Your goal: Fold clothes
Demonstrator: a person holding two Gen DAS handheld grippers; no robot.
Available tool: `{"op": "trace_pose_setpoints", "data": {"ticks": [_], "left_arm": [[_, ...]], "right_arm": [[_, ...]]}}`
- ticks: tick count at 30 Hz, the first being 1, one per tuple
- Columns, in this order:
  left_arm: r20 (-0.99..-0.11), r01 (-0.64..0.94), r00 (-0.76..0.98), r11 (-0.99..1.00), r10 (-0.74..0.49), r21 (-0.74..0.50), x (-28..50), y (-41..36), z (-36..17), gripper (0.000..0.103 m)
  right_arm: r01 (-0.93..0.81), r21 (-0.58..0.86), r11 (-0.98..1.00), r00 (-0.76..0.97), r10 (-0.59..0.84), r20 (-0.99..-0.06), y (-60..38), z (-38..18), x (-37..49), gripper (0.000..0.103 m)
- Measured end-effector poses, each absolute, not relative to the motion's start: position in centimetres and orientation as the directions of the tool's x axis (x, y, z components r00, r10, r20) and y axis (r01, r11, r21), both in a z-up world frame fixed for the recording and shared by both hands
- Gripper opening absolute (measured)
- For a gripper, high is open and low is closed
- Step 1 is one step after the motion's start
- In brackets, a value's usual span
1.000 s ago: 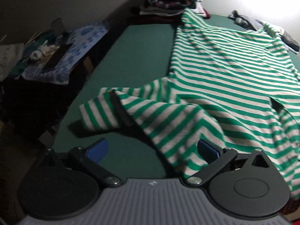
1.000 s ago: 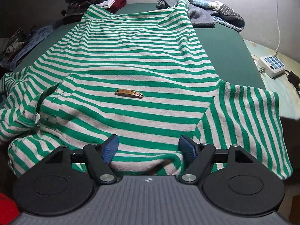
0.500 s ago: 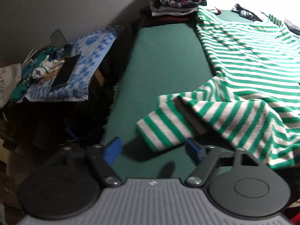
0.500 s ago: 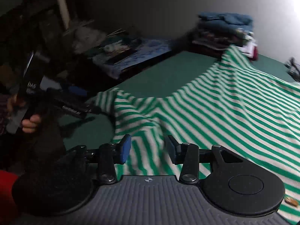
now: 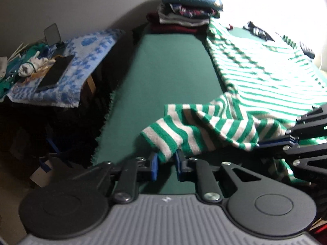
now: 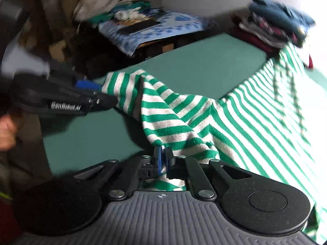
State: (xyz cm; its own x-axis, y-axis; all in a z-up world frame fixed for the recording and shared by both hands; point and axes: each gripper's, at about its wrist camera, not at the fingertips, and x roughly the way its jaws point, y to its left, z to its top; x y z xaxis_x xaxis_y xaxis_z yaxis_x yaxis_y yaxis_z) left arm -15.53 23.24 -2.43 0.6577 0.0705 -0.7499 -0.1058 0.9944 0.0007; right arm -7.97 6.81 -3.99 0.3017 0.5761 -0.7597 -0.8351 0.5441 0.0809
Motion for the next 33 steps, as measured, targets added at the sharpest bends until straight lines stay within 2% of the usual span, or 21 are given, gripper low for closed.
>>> {"op": "trace_pose_setpoints", "data": {"ticks": [3, 9, 12, 15, 17, 20, 21, 22, 24, 25, 26, 27, 31, 33], "left_arm": [[-0.724, -0.099, 0.687, 0.995, 0.062, -0.008, -15.9, 23.4, -1.3, 0.011], [-0.687, -0.077, 0.724, 0.997, 0.062, 0.009, -17.8, 24.2, 1.5, 0.01], [-0.722, -0.084, 0.684, 0.994, 0.104, 0.064, -18.4, 24.8, 0.8, 0.004], [-0.776, -0.069, 0.615, 0.989, 0.143, 0.127, -18.6, 25.0, -1.0, 0.004], [-0.792, -0.068, 0.588, 0.985, 0.167, 0.158, -18.8, 25.4, -1.6, 0.006], [-0.772, -0.106, 0.625, 0.992, 0.119, 0.068, -18.8, 27.0, -0.1, 0.021], [-0.758, -0.116, 0.642, 0.992, 0.118, 0.057, -18.2, 27.2, 0.3, 0.032], [-0.743, -0.125, 0.658, 0.991, 0.12, 0.049, -17.6, 27.3, 0.6, 0.033], [-0.723, -0.139, 0.681, 0.99, 0.118, 0.031, -16.1, 27.4, 1.0, 0.039], [-0.733, -0.131, 0.674, 0.991, 0.089, 0.001, -15.0, 27.5, 0.5, 0.051], [-0.744, -0.122, 0.666, 0.992, 0.058, -0.032, -14.0, 27.6, 0.0, 0.059], [-0.753, -0.114, 0.657, 0.991, 0.027, -0.065, -12.9, 27.7, -0.6, 0.069], [-0.787, -0.08, 0.614, 0.988, -0.056, -0.133, -10.0, 27.3, -2.4, 0.072], [-0.789, -0.071, 0.608, 0.983, -0.092, -0.17, -9.3, 27.1, -2.8, 0.07]], "right_arm": [[-0.83, 0.131, 0.542, 0.273, 0.599, -0.753, 6.5, -3.1, -8.0, 0.004], [-0.884, 0.261, 0.389, 0.083, 0.678, -0.73, 6.0, -1.9, -9.2, 0.004], [-0.887, 0.308, 0.344, 0.001, 0.668, -0.744, 6.6, -2.7, -9.2, 0.004], [-0.871, 0.337, 0.357, -0.055, 0.611, -0.79, 7.4, -4.6, -8.9, 0.003], [-0.872, 0.353, 0.339, -0.073, 0.624, -0.778, 7.1, -4.4, -9.0, 0.011], [-0.877, 0.364, 0.313, -0.07, 0.666, -0.743, 6.2, -3.0, -8.8, 0.014], [-0.87, 0.371, 0.325, -0.047, 0.694, -0.718, 5.9, -2.4, -8.4, 0.017], [-0.861, 0.37, 0.349, -0.011, 0.715, -0.699, 5.8, -2.0, -7.9, 0.02], [-0.841, 0.342, 0.419, 0.087, 0.73, -0.678, 6.1, -1.7, -6.9, 0.033], [-0.828, 0.314, 0.465, 0.148, 0.72, -0.677, 6.5, -1.7, -6.4, 0.04], [-0.811, 0.285, 0.51, 0.209, 0.708, -0.675, 6.8, -1.8, -5.9, 0.041], [-0.819, 0.289, 0.495, 0.191, 0.711, -0.677, 7.3, -2.0, -5.8, 0.041], [-0.88, 0.284, 0.381, 0.093, 0.724, -0.683, 9.3, -2.9, -7.0, 0.041], [-0.917, 0.211, 0.338, 0.106, 0.717, -0.689, 10.3, -3.8, -8.3, 0.042]]}}
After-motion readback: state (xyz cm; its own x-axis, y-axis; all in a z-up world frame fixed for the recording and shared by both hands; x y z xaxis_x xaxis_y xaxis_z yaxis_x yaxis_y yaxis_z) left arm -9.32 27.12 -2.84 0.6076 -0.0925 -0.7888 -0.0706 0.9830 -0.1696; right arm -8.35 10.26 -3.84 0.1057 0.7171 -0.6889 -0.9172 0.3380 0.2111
